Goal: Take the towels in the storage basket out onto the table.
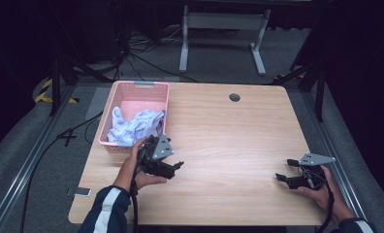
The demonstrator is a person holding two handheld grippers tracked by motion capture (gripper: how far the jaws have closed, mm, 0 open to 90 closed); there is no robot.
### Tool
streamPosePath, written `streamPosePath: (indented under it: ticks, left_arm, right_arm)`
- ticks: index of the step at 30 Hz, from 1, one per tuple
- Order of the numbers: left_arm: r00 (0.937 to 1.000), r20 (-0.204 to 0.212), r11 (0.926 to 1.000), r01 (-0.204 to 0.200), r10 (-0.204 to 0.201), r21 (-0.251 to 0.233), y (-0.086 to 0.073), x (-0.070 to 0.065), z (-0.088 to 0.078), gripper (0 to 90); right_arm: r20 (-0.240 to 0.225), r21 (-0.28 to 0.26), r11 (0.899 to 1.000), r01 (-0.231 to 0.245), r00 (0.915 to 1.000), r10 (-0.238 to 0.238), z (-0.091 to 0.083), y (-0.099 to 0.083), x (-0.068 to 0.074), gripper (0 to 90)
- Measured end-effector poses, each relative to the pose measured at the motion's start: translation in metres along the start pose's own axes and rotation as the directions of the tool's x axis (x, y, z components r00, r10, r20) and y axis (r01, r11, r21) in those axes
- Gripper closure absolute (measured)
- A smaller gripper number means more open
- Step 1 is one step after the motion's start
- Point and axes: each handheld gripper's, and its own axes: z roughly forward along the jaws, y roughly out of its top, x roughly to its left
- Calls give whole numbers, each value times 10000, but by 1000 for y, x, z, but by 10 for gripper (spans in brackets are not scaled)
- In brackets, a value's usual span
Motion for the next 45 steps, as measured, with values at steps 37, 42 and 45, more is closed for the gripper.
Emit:
streamPosePath:
  ticks: [37,42,45]
  left_arm:
    - [9923,-449,7558,1168,-1152,6443,-31,143,102,0]
    - [9600,-450,7661,2484,-2764,5928,-45,156,108,0]
    - [9563,-266,7699,2507,-2912,5869,-45,157,107,41]
  right_arm:
    - [-32,28,10000,7,10000,-7,-1,0,0,191]
    - [-42,17,10000,-26,10000,26,-1,0,0,191]
    - [-42,-18,10000,-35,10000,35,-1,-1,0,191]
